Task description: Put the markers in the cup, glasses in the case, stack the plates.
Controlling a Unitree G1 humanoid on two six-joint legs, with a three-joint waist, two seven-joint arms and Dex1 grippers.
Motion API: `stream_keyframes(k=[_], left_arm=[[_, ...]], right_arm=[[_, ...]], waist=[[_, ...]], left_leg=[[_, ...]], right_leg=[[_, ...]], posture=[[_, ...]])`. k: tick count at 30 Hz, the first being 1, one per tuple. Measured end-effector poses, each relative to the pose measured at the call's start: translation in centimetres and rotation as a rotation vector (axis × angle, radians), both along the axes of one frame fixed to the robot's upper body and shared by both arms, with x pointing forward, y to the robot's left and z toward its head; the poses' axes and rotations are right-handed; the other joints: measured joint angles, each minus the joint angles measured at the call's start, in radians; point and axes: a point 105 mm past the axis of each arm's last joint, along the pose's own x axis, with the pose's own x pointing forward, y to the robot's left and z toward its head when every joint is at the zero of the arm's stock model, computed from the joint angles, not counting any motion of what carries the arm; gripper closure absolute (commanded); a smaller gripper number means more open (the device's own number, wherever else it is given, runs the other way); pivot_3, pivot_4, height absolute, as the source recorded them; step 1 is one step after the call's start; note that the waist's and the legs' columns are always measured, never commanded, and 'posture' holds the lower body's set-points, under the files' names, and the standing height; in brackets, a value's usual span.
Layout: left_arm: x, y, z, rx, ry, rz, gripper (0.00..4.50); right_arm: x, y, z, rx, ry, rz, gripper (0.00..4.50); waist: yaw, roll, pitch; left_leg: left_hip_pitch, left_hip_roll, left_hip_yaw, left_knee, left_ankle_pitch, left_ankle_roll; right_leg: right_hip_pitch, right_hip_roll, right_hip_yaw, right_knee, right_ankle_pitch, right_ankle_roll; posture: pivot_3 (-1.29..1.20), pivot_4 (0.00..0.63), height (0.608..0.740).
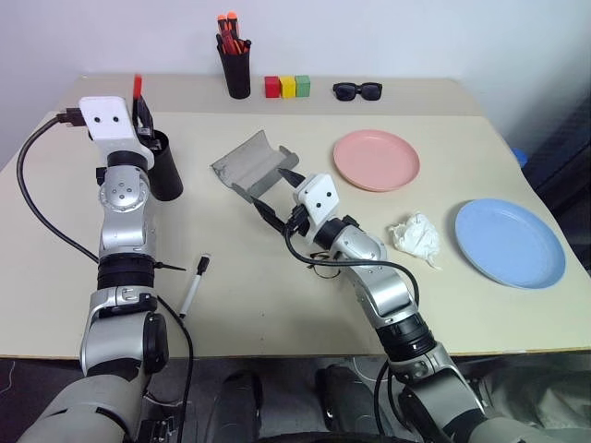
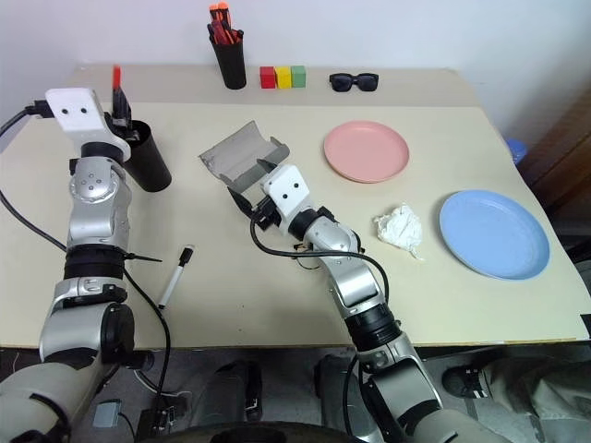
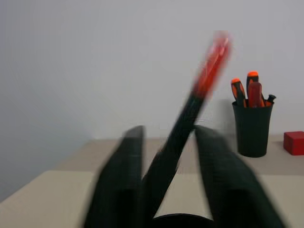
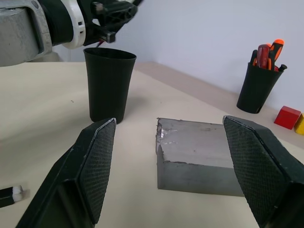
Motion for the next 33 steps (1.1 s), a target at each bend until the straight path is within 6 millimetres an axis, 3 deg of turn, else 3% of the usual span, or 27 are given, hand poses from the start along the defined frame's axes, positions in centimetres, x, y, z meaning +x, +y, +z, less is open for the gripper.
stream_keyframes(k=[7, 10, 14, 16, 17, 21, 24, 26, 30, 33], left_arm=[[-0.2, -0.1, -0.5, -0.014, -0.001, 0.005, 1.75], [-0.8, -0.3, 0.2, -0.019, -0.037, -0.022, 1.75], [-3.2, -2.0, 2.3, 0.040, -0.069, -0.187, 1.75], [-4.8, -2.8, 2.4, 0.070, -0.017, -0.291, 1.75], [-5.4, -3.2, 2.2, 0.074, 0.018, -0.332, 1.49], [-8.1, -4.1, -1.2, 0.093, 0.340, -0.441, 0.06], [-10.4, -5.0, -4.8, 0.079, 0.631, -0.480, 0.06], [-11.3, -6.1, -6.2, -0.005, 0.731, -0.529, 0.06], [-13.5, -7.7, -9.8, -0.129, 0.993, -0.598, 0.06], [-14.8, -7.5, -11.9, -0.127, 1.143, -0.579, 0.06]], right_arm=[[-0.1, 0.1, -0.1, -0.003, 0.003, 0.010, 0.83], [-0.1, 0.1, -0.1, -0.008, 0.004, 0.017, 0.83], [-0.2, -0.7, -0.4, -0.058, 0.013, 0.047, 0.83], [-0.2, -2.0, -0.5, -0.108, 0.008, 0.060, 0.83], [-0.2, -2.8, -0.4, -0.128, 0.005, 0.059, 0.83], [-0.7, -5.7, -0.9, -0.227, 0.024, 0.099, 0.83], [-1.9, -8.2, -2.2, -0.339, 0.077, 0.160, 0.83], [-2.4, -9.1, -2.6, -0.382, 0.104, 0.188, 0.83], [-2.9, -9.5, -2.7, -0.408, 0.113, 0.218, 0.83], [-2.9, -9.5, -2.7, -0.406, 0.112, 0.218, 0.83]], waist=[[0.000, 0.000, 0.000], [0.000, 0.000, 0.000], [-0.003, 0.000, 0.000], [-0.003, 0.000, 0.000], [-0.003, 0.000, 0.000], [-0.003, 0.000, 0.000], [0.002, 0.000, 0.001], [0.002, 0.000, 0.001], [-0.005, 0.000, 0.001], [-0.007, 0.000, 0.001]], left_leg=[[0.000, 0.000, 0.000, 0.000, 0.000, 0.000], [0.000, 0.000, 0.000, 0.000, 0.000, 0.000], [0.000, 0.000, 0.000, 0.000, 0.000, 0.000], [0.000, 0.001, 0.000, 0.000, 0.000, 0.000], [0.000, 0.001, 0.000, 0.000, 0.000, 0.000], [0.001, 0.001, -0.001, 0.000, 0.000, 0.000], [0.001, 0.000, -0.002, 0.000, 0.000, 0.000], [0.001, 0.000, -0.002, 0.001, 0.000, 0.000], [0.002, 0.000, -0.003, 0.001, 0.000, 0.000], [0.002, 0.001, -0.003, 0.000, 0.000, 0.000]], right_leg=[[0.000, 0.000, 0.000, 0.000, 0.000, 0.000], [0.000, 0.000, 0.000, 0.000, 0.000, 0.000], [0.000, 0.000, 0.000, 0.000, 0.000, 0.000], [0.000, 0.000, 0.000, 0.000, 0.000, 0.000], [0.000, 0.000, 0.000, 0.001, 0.000, 0.000], [0.001, 0.000, 0.000, 0.001, 0.000, 0.000], [0.002, 0.000, 0.000, 0.000, -0.001, 0.000], [0.002, 0.000, 0.000, 0.000, 0.000, 0.000], [0.002, 0.001, 0.000, 0.001, -0.001, 0.000], [0.002, 0.001, 0.000, 0.001, -0.001, 0.000]], posture=[[0.00, 0.150, 0.725], [0.00, 0.150, 0.725], [0.00, 0.150, 0.725], [0.00, 0.150, 0.725], [0.00, 0.150, 0.725], [0.00, 0.150, 0.725], [0.00, 0.150, 0.725], [0.00, 0.150, 0.725], [0.00, 0.150, 0.725], [0.00, 0.150, 0.725]])
